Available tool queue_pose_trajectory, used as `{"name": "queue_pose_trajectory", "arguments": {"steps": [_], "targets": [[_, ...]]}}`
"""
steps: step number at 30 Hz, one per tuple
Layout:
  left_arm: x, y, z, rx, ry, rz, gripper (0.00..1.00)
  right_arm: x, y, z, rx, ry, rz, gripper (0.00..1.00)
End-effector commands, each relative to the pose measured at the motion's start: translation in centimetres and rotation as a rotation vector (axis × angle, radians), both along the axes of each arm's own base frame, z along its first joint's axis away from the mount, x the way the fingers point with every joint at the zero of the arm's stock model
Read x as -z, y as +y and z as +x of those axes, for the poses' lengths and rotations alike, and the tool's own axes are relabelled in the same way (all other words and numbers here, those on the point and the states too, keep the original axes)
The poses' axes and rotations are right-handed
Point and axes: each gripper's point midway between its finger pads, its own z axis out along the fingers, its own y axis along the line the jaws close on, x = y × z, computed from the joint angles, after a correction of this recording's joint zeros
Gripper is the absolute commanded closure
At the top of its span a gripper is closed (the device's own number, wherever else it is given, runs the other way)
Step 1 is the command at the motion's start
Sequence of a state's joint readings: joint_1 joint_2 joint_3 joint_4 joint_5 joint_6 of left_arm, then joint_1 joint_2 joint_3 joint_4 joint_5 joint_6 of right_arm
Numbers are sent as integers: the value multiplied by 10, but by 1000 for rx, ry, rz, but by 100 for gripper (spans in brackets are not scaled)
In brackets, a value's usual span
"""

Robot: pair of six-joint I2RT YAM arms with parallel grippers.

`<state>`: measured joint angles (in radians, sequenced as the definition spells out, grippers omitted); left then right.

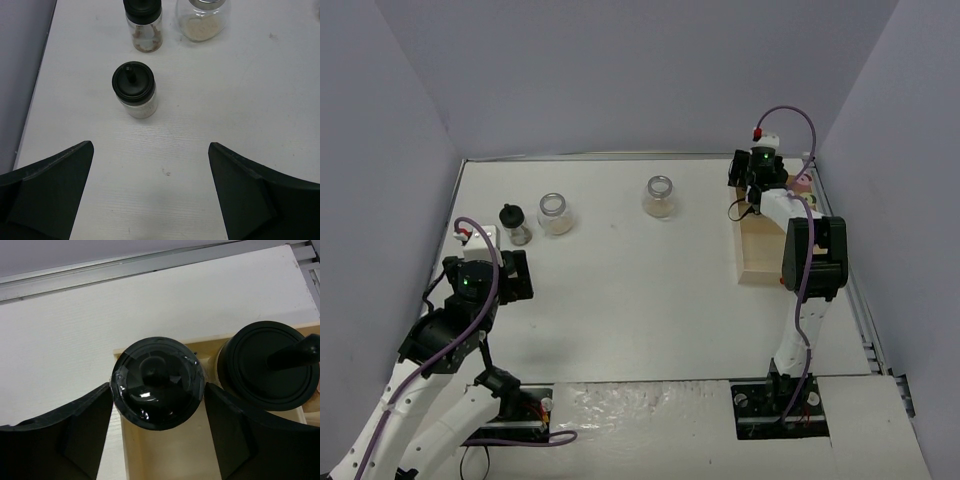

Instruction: Organize the condiment bottles

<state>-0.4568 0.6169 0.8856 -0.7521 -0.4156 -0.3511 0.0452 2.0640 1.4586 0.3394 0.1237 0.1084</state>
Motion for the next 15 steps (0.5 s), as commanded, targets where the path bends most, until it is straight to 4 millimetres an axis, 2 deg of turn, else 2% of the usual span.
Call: {"name": "queue_pose_trajectory", "arguments": {"steps": [1,5,7,10,12,15], "targets": [[-11,-3,10,-1,-43,-12,3,-64,3,9,1,-146,31,26],[-12,-3,10,-1,-47,-14,3,-79,4,-1,0,-150,34,19],[-12,-3,9,-2,-47,-14,3,-94,5,-11,-1,-159,35,17],[-12,-2,9,-6,-49,-14,3,-123,8,-30,-8,-180,49,13],[-12,-1,10,-15,-48,-16,3,-140,9,-45,-14,-189,63,6],[-10,1,11,-39,-40,-10,3,-163,15,-79,-35,-177,102,1]]}}
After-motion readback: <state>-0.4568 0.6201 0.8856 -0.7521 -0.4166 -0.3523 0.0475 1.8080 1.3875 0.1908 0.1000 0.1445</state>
